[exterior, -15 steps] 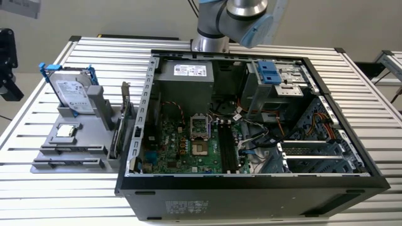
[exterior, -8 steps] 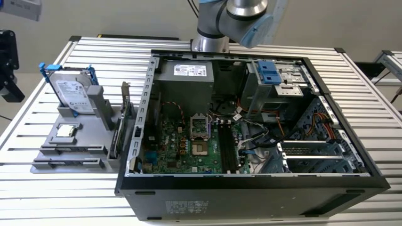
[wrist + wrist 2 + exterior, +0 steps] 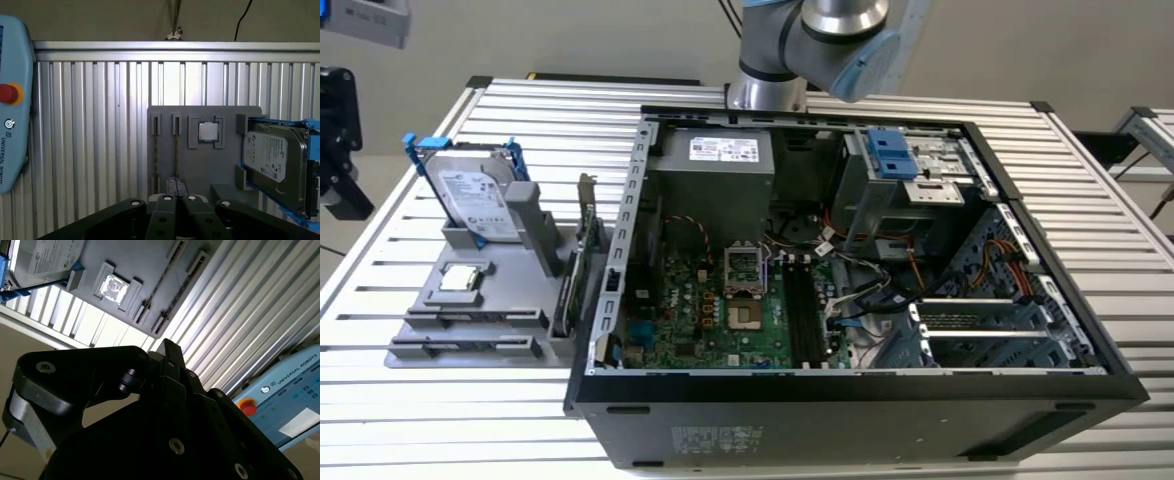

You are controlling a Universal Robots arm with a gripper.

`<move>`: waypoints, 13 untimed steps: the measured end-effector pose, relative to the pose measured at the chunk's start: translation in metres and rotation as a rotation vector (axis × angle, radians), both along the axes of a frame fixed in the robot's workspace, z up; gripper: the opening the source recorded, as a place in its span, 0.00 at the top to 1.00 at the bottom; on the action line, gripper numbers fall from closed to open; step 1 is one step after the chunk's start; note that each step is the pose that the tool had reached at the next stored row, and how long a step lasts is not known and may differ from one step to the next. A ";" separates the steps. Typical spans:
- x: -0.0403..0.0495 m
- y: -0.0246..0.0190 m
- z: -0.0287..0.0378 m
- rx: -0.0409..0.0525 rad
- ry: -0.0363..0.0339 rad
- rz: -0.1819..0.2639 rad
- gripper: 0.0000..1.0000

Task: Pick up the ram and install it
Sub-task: 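Pick up the ram and move it above insertion slot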

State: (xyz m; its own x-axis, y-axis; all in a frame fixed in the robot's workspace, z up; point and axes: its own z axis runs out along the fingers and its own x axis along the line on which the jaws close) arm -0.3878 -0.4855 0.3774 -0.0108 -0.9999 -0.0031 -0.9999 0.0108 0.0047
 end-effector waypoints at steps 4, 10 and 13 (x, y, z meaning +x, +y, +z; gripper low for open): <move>0.0000 0.0000 -0.0019 -0.0033 -0.0001 0.000 1.00; 0.0000 0.0000 -0.0042 -0.0069 -0.0001 0.000 1.00; 0.0000 0.0000 -0.0050 -0.0082 0.0000 0.000 1.00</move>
